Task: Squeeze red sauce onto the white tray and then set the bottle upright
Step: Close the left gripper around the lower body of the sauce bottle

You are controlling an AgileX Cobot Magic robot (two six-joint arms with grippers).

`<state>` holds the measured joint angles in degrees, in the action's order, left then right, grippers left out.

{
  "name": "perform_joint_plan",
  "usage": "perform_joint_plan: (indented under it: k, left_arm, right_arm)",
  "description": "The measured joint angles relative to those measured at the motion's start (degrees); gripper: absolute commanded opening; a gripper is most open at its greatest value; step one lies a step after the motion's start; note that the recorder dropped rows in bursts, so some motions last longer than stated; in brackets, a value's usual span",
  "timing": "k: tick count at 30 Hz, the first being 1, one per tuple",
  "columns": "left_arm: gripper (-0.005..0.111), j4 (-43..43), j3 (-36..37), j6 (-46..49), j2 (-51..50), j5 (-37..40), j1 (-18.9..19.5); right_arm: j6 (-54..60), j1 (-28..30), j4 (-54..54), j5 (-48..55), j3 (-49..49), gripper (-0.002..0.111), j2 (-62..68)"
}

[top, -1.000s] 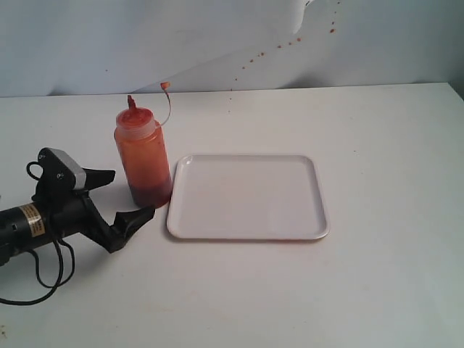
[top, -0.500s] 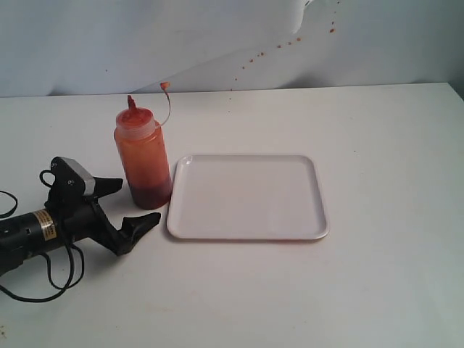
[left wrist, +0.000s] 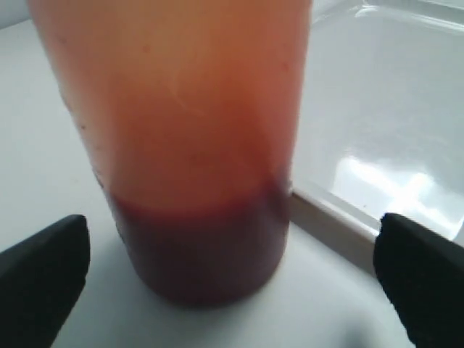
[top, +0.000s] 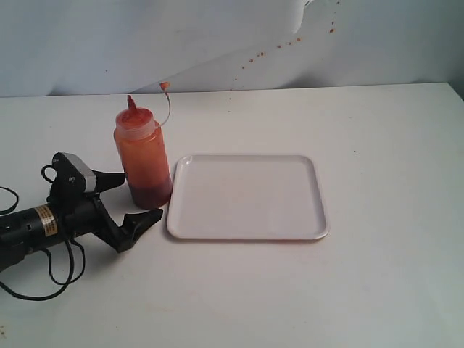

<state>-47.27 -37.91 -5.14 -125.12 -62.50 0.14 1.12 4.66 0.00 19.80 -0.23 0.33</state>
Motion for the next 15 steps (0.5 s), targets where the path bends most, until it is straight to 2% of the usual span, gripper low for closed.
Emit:
perform_joint_plan:
  k: [5, 15]
  left_arm:
    - [0.104, -0.6, 0.0, 0.0, 0.0, -4.7, 0.0]
    - [0.104, -2.6, -2.8, -2.5, 0.0, -4.4, 0.0]
  right_arm:
    - [0.0, 0.0, 0.0, 0.0, 0.0, 0.0, 0.0]
    - [0.0, 0.0, 0.0, 0.0, 0.0, 0.0, 0.0]
